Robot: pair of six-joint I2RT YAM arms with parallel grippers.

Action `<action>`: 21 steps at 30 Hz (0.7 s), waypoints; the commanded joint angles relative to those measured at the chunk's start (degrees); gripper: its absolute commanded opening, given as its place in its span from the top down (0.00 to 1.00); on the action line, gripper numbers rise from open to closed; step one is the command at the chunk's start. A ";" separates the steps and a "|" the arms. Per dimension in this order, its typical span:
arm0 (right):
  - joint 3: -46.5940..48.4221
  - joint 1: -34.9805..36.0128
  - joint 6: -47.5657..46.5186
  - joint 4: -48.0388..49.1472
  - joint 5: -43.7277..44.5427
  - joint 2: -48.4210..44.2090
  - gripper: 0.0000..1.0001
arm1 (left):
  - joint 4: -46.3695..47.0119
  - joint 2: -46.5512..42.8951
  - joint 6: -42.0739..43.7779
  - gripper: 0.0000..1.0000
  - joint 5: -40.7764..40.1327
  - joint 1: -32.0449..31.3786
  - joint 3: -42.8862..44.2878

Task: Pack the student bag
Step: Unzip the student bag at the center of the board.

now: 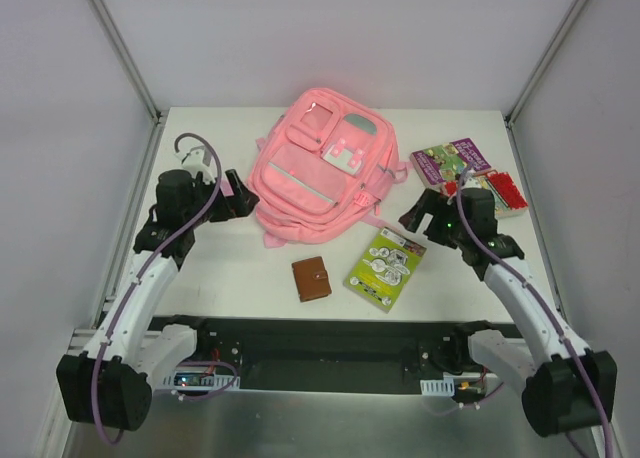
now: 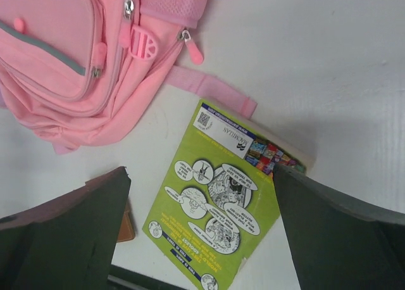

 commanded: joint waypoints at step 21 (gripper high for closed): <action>14.61 7.74 6.95 6.68 -9.13 24.41 0.00 | 9.05 35.04 1.28 0.01 4.55 2.26 19.20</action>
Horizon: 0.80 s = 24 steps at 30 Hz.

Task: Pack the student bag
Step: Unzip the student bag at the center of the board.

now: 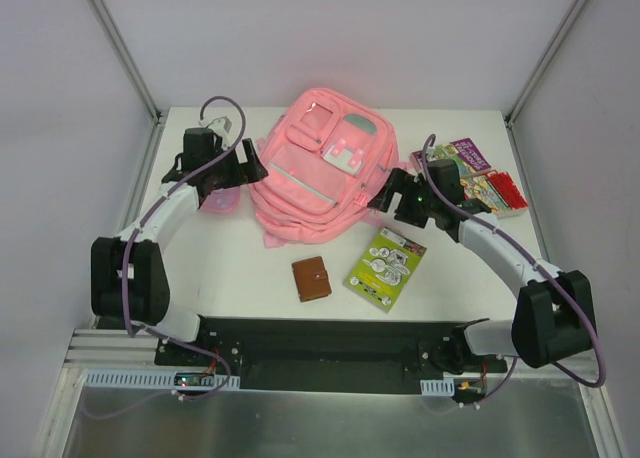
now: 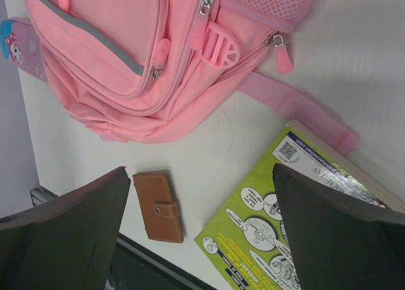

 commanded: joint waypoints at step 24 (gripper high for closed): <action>6.77 -1.56 -18.30 4.44 3.72 14.20 0.19 | 9.06 17.91 -6.13 0.06 7.91 2.97 -1.02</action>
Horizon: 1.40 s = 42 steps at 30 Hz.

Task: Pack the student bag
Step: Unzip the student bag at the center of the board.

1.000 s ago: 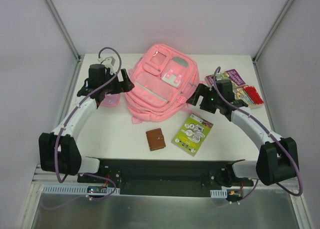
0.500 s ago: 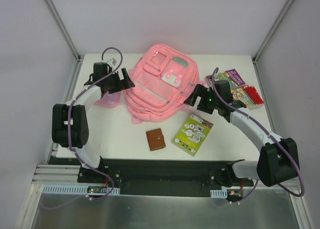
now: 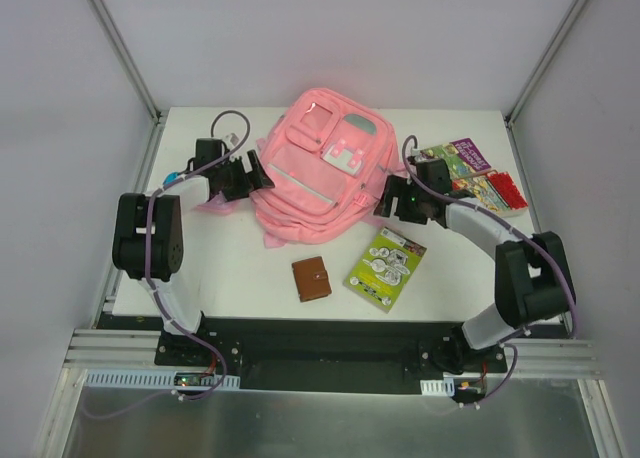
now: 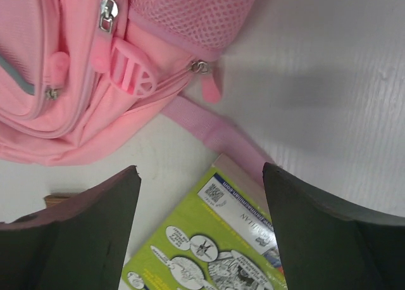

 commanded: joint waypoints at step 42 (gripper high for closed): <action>18.03 -8.33 20.32 23.49 -10.19 28.86 0.29 | -2.15 -38.49 -2.46 0.01 -3.23 -21.60 -15.28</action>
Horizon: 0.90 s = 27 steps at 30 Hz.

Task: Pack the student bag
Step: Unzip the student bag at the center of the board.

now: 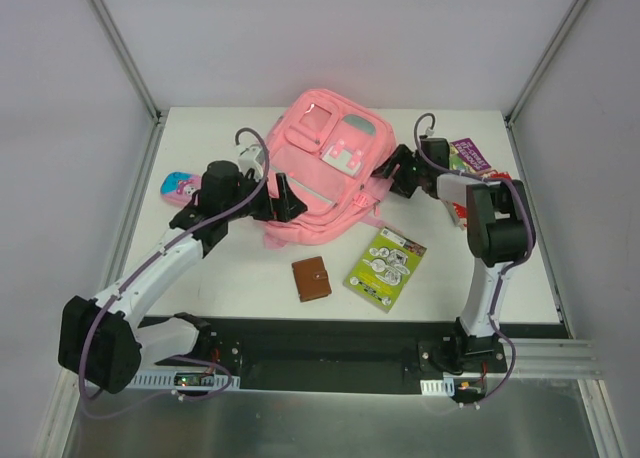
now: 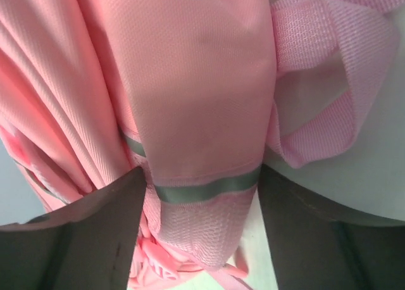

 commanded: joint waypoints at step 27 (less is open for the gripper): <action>-4.67 4.72 9.54 1.68 10.02 -18.24 0.99 | 16.45 22.62 -5.36 0.01 -12.04 -23.95 10.88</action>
